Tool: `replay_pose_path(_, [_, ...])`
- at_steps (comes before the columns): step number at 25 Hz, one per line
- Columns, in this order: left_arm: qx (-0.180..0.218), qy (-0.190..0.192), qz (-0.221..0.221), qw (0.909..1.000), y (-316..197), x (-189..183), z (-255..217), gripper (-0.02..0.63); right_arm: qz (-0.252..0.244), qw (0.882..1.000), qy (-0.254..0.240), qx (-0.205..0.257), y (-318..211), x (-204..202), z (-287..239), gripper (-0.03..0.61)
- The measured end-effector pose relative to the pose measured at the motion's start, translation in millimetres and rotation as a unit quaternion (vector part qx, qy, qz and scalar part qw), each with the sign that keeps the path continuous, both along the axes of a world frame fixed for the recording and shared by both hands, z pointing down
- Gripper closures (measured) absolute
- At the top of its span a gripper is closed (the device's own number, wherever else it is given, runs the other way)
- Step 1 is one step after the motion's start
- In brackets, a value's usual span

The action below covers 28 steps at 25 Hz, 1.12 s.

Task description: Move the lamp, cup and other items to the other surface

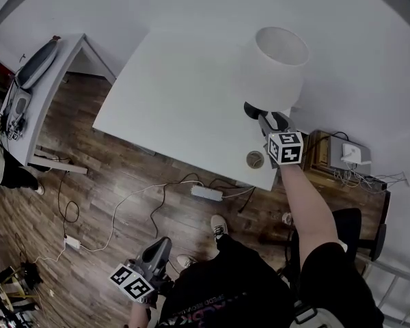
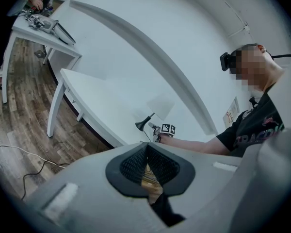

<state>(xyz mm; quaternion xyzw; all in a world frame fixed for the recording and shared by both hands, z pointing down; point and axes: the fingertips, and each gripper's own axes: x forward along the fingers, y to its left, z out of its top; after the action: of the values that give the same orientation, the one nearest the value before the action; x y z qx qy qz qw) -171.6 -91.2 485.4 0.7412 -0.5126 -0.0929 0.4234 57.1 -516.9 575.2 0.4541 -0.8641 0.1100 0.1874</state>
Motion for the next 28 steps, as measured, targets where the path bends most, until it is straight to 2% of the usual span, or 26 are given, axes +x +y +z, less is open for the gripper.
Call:
replay_pose_path(4, [-0.015,-0.001,-0.011,0.9998,-2,-1,3,0.620,0.006,1.000,0.008,0.000,-30,-4,9,0.383])
replay_pose_path(8, [-0.028,0.001,-0.023,0.9993,1,-1,9,0.620,0.008,1.000,-0.010,0.005,-47,-9,11,0.385])
replay_pose_path(20, [-0.053,0.018,-0.040,0.9976,1,6,23,0.620,0.000,1.000,-0.016,0.017,-72,-21,24,0.393])
replay_pose_path(28, [-0.066,0.017,-0.033,0.9972,1,9,28,0.620,0.004,1.000,-0.016,0.020,-81,-28,20,0.413])
